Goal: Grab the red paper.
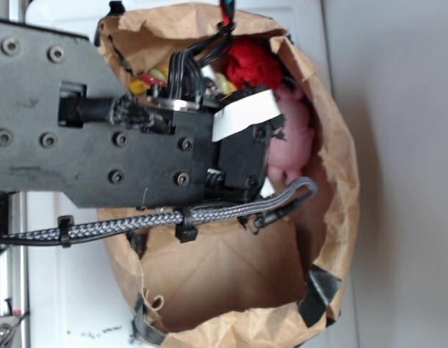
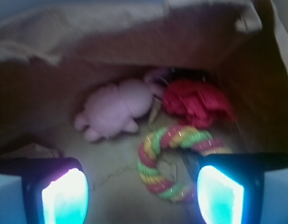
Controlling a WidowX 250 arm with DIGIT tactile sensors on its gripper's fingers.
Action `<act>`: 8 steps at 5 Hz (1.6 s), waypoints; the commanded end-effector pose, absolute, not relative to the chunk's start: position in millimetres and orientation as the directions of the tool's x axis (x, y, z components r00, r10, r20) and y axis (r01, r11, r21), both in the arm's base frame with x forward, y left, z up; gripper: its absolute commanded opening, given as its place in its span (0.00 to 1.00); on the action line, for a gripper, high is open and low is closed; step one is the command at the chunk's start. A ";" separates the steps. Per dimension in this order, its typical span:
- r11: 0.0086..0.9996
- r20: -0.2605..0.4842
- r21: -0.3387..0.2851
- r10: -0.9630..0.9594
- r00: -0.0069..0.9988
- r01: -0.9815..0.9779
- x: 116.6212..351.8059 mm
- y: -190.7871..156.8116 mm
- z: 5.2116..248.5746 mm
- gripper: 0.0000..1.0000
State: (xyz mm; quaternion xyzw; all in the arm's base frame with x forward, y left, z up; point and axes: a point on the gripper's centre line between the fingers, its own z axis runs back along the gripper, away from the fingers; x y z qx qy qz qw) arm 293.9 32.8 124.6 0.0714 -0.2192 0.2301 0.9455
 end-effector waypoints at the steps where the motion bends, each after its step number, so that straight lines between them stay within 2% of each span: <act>1: 0.852 0.443 -0.013 0.475 0.760 -0.524 300.0 28.4 143.1 1.00; 5: 0.852 0.443 -0.013 0.475 0.760 -0.524 300.0 28.4 143.1 1.00; 7: 0.840 0.435 0.004 0.487 0.757 -0.543 303.4 29.2 120.1 1.00; 8: 0.846 0.407 0.004 0.486 0.774 -0.533 317.0 50.8 105.9 1.00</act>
